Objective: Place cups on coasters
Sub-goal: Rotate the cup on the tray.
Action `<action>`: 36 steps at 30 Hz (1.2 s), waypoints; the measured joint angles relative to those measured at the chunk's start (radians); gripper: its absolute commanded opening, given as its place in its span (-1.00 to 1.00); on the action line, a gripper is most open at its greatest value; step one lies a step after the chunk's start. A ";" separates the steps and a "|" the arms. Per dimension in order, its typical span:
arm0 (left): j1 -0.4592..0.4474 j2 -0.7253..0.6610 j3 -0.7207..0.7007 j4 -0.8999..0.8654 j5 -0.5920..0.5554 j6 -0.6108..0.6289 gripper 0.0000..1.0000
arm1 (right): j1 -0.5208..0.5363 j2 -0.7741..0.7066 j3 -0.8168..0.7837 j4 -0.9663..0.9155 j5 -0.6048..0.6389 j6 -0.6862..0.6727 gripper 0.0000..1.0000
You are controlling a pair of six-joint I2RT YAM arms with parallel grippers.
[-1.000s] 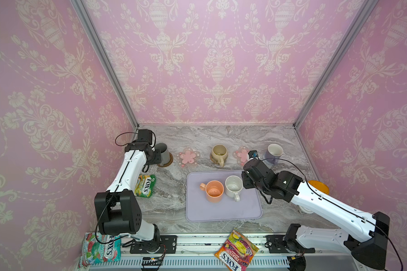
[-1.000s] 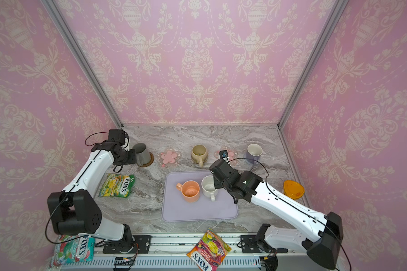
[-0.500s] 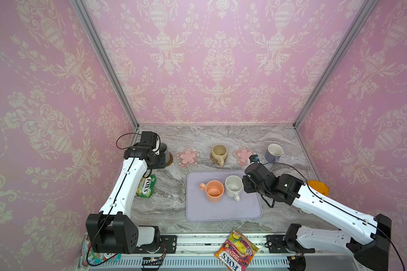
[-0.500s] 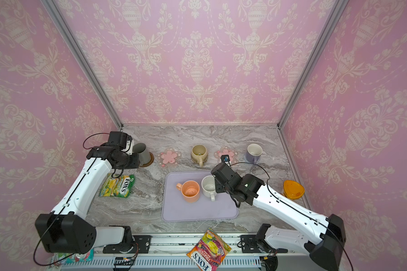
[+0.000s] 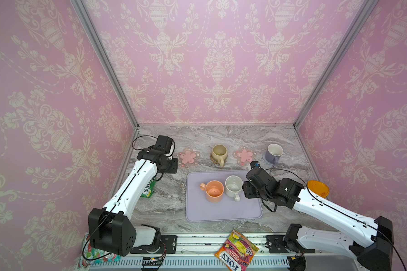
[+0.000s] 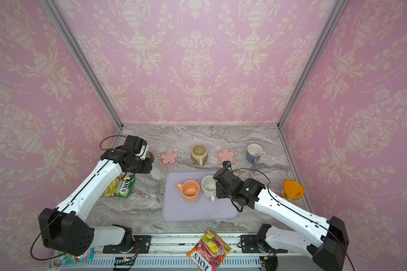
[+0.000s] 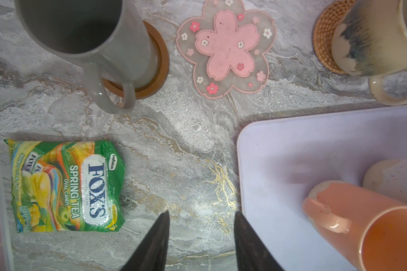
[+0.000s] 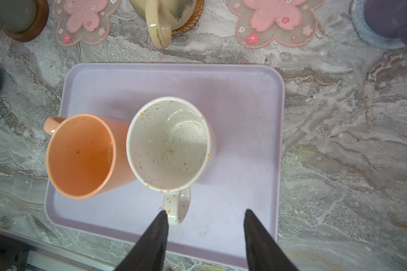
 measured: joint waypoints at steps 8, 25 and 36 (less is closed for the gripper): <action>-0.136 0.109 -0.017 0.041 0.013 -0.048 -0.16 | 0.000 0.000 0.000 0.017 -0.010 0.003 0.07; -0.194 0.190 -0.008 0.049 0.012 -0.052 -0.23 | 0.078 0.002 -0.040 0.018 -0.035 0.063 0.02; -0.201 0.190 -0.008 0.048 0.008 -0.052 -0.26 | 0.164 0.110 -0.039 0.017 -0.035 0.081 0.00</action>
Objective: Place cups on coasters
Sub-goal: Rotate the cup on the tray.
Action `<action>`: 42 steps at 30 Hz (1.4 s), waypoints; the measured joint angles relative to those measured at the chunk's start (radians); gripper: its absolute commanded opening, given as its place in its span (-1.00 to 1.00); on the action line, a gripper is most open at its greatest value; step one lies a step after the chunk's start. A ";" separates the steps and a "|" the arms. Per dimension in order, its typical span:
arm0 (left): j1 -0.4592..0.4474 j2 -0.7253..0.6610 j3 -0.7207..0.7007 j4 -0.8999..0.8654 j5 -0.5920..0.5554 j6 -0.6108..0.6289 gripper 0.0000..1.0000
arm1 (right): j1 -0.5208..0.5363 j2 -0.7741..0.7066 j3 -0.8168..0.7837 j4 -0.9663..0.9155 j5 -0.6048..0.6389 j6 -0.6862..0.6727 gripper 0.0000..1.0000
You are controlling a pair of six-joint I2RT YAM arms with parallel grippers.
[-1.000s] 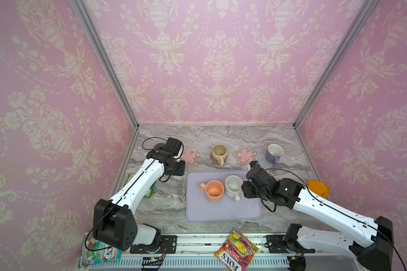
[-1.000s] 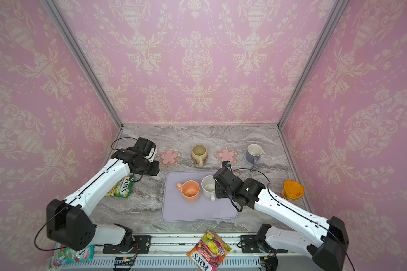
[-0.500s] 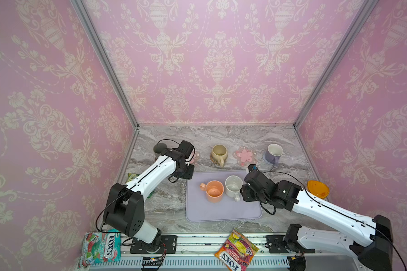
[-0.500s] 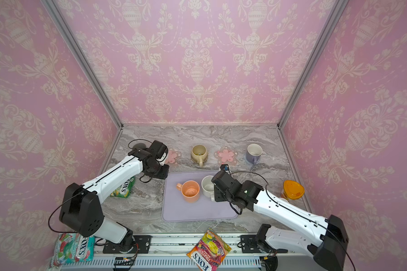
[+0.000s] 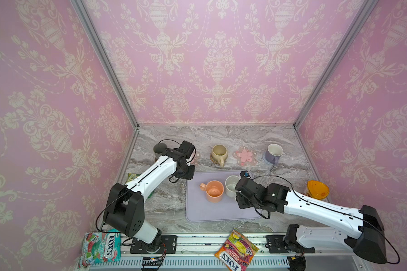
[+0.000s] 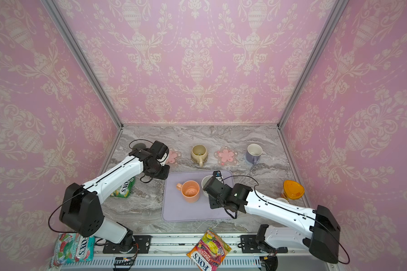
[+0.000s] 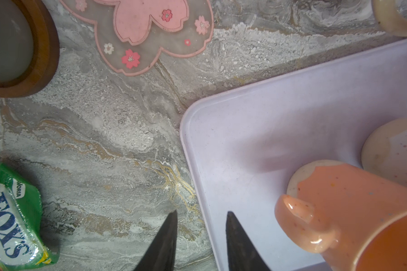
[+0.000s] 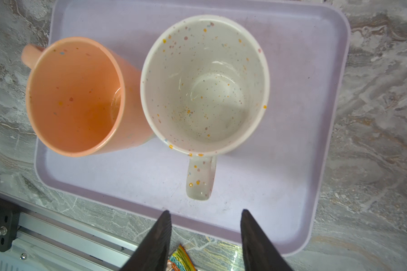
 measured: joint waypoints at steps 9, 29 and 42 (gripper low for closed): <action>0.000 0.000 0.000 0.000 -0.008 0.000 -0.25 | 0.005 0.080 0.009 0.001 0.000 -0.001 0.00; 0.000 -0.029 -0.035 0.005 -0.031 0.000 -0.22 | 0.005 0.150 0.023 0.000 0.011 -0.004 -0.01; 0.000 -0.030 -0.035 0.005 -0.035 0.001 -0.22 | -0.025 0.163 0.025 -0.037 0.056 -0.007 -0.01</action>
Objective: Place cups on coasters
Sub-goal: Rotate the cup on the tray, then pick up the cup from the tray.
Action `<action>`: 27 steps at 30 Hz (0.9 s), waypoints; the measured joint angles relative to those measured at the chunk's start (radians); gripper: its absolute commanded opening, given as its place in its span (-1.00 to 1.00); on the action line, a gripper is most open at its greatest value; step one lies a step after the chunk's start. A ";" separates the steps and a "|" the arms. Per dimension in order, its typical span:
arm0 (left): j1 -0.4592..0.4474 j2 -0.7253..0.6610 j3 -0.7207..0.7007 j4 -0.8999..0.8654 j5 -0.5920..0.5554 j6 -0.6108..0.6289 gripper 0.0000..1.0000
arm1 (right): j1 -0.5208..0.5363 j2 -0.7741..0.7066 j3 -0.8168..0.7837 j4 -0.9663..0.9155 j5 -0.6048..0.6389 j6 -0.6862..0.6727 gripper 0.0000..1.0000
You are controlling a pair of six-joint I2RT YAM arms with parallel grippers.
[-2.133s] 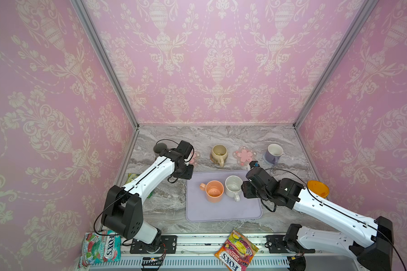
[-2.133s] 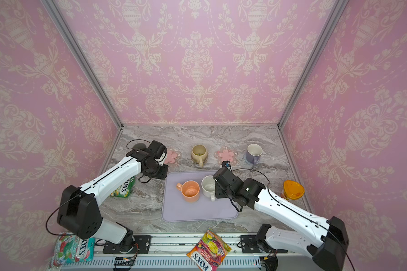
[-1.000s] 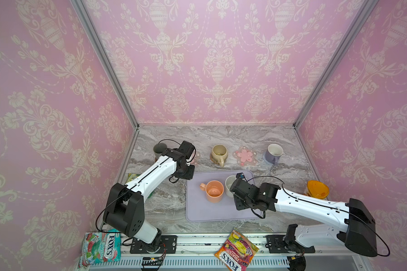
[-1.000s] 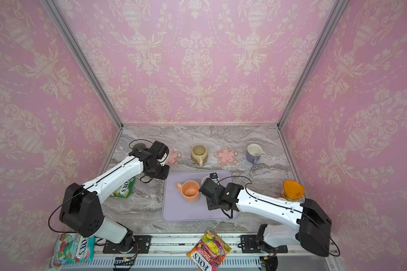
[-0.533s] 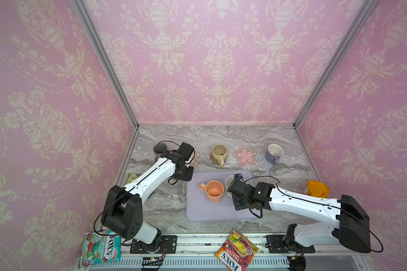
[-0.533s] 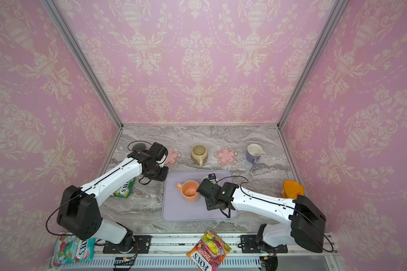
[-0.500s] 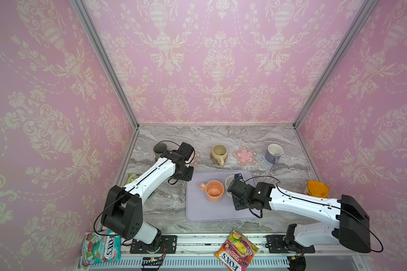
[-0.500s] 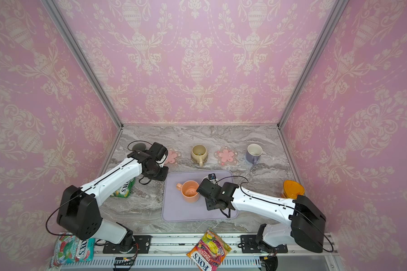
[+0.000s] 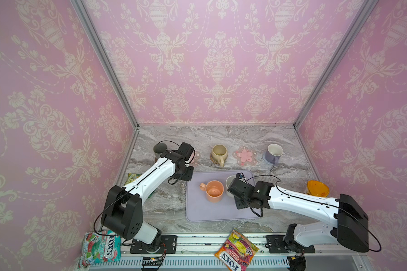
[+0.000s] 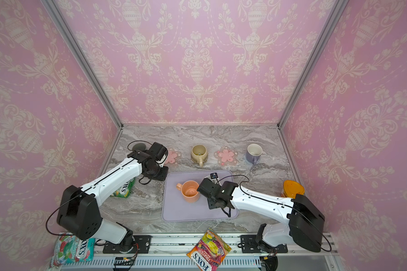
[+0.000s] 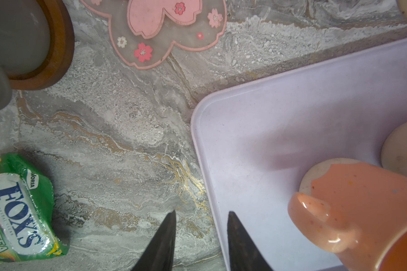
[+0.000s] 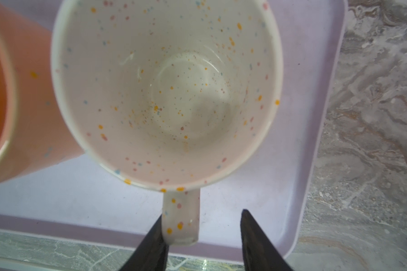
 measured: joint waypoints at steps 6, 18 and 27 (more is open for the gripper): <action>0.000 -0.002 0.000 -0.001 0.000 0.000 -0.22 | -0.041 -0.029 -0.006 -0.009 0.000 -0.004 -0.01; 0.000 -0.006 0.000 -0.001 -0.004 0.000 -0.22 | -0.097 -0.071 -0.050 -0.015 0.000 -0.034 0.01; 0.000 -0.017 0.000 -0.003 -0.004 -0.001 -0.22 | -0.113 -0.110 -0.071 0.016 -0.031 -0.163 0.05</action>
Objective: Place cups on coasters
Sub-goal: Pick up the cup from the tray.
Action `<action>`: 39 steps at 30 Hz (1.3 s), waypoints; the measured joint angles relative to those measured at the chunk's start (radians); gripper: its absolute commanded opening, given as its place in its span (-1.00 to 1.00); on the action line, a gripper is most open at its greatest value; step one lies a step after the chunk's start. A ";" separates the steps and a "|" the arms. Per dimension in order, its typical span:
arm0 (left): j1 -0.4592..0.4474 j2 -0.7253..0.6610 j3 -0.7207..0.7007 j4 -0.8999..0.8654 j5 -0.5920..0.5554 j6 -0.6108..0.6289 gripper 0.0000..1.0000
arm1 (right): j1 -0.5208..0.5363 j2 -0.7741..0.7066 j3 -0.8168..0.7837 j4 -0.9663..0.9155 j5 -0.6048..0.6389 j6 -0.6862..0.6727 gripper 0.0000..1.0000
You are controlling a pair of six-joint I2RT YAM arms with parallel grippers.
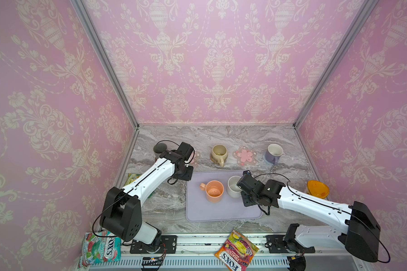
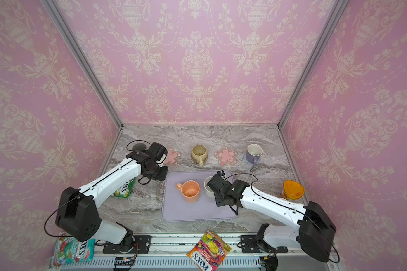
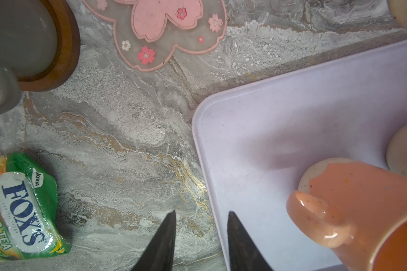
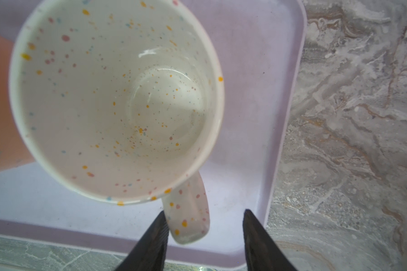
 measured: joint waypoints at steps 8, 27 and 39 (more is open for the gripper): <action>0.000 -0.013 0.000 -0.008 -0.003 -0.006 -0.22 | -0.017 0.032 0.000 0.045 -0.045 -0.086 0.05; 0.000 -0.035 -0.008 -0.029 -0.018 -0.021 -0.22 | -0.044 0.092 0.018 0.098 -0.095 -0.154 -0.20; 0.000 -0.035 -0.008 -0.029 -0.018 -0.021 -0.22 | -0.045 0.104 0.018 0.122 -0.109 -0.149 -0.68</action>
